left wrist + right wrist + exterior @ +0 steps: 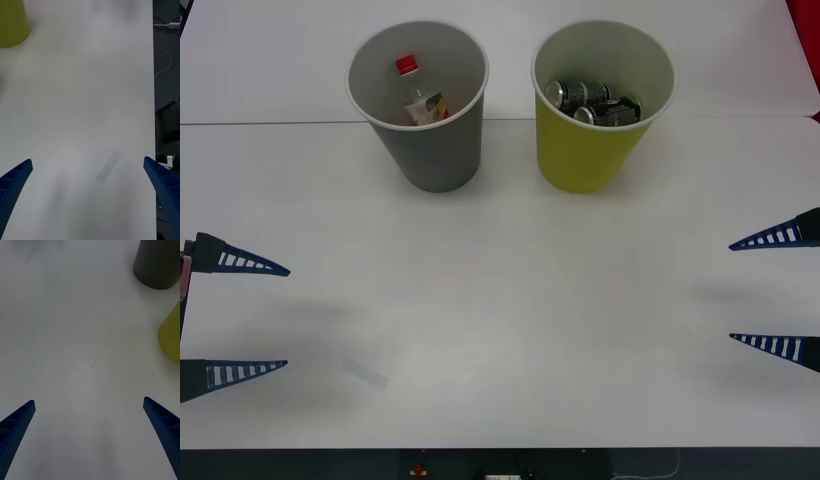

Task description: Put the can into the green bin and the plastic bottle into the gray bin

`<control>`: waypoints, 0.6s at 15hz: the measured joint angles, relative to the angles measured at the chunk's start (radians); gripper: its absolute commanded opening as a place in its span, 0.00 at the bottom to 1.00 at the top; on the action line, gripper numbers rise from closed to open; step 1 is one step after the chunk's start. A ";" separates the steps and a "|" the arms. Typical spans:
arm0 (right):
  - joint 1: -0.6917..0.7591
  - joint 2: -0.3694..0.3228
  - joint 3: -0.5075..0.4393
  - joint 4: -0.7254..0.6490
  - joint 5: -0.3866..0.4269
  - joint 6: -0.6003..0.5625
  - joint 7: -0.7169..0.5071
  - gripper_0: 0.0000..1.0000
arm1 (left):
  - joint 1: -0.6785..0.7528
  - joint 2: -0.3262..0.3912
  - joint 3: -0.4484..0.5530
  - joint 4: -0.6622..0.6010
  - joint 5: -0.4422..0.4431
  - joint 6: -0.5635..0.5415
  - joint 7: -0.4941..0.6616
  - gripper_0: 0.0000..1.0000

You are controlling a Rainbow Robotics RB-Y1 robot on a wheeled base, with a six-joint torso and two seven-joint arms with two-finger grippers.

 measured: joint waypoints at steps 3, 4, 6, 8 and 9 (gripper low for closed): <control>0.000 0.000 0.000 0.000 0.000 0.000 0.000 1.00 | -0.006 0.021 0.000 0.000 -0.011 0.001 0.002 1.00; 0.000 0.000 0.000 0.000 0.000 0.000 0.000 1.00 | -0.008 0.023 0.001 0.000 -0.011 0.007 0.002 1.00; 0.000 0.000 0.000 0.000 0.000 0.000 0.000 1.00 | -0.010 0.023 -0.007 -0.001 -0.011 0.042 0.000 1.00; 0.000 0.000 0.000 0.000 0.000 0.000 0.000 1.00 | -0.009 0.023 -0.012 0.000 -0.010 0.056 0.000 1.00; 0.000 0.000 0.000 0.000 0.000 0.000 0.000 1.00 | -0.009 0.023 -0.012 -0.001 -0.009 0.060 0.000 1.00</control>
